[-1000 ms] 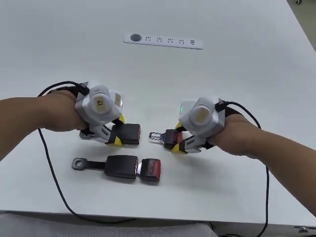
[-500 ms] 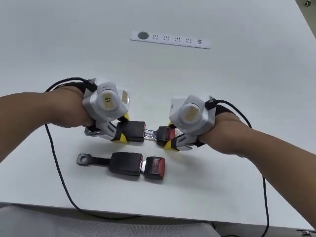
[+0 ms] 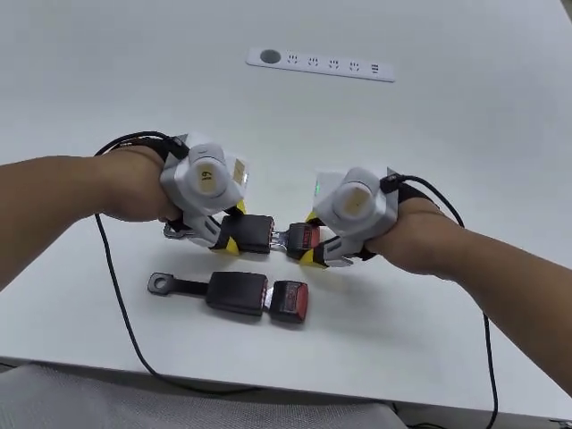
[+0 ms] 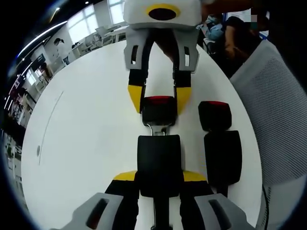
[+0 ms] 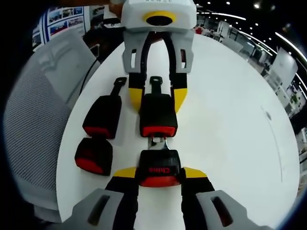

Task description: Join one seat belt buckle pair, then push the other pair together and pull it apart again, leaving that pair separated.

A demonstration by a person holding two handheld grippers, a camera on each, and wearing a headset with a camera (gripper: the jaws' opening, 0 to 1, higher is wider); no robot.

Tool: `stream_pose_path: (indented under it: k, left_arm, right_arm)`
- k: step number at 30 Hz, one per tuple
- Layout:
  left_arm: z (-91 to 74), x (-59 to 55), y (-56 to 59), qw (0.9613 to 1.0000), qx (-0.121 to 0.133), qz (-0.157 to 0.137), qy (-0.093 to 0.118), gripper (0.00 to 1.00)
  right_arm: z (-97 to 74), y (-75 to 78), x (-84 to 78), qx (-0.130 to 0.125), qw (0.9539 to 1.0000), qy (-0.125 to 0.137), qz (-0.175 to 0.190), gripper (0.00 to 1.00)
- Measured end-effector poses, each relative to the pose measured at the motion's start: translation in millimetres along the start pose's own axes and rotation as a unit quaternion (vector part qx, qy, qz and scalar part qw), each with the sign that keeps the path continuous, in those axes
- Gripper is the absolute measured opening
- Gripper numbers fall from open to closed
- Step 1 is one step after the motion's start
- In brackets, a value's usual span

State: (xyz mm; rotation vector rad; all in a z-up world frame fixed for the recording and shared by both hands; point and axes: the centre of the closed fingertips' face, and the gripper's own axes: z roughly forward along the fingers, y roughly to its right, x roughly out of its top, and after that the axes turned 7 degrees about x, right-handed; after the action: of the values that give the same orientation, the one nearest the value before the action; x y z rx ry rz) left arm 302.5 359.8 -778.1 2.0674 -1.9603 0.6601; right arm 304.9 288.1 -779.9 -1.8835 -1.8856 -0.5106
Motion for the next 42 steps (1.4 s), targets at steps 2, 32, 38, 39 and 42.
stream_pose_path:
  k: [2,32,38,39,42]
  left_arm:
    - [0.0,-0.5,-0.3,1.0,0.0,-0.004,0.001,0.32]
    - [1.6,-3.0,-2.3,0.9996,0.006,-0.025,0.012,0.32]
    - [1.0,-3.1,-1.9,0.9994,0.006,-0.029,0.017,0.32]
    - [1.1,-3.1,-2.0,0.9994,0.007,-0.029,0.018,0.32]
    - [1.1,-2.7,-1.1,0.9994,0.008,-0.03,0.018,0.32]
  right_arm:
    - [1.2,0.0,1.5,0.001,1.0,-0.001,0.002,0.29]
    - [7.5,-2.3,12.3,-0.003,1.0,-0.004,0.005,0.3]
    - [7.6,0.4,12.2,-0.006,0.9999,-0.003,0.008,0.3]
    - [7.6,-0.7,11.9,-0.007,0.9999,-0.004,0.008,0.3]
    - [7.3,-2.5,11.9,-0.007,0.9999,-0.004,0.009,0.3]
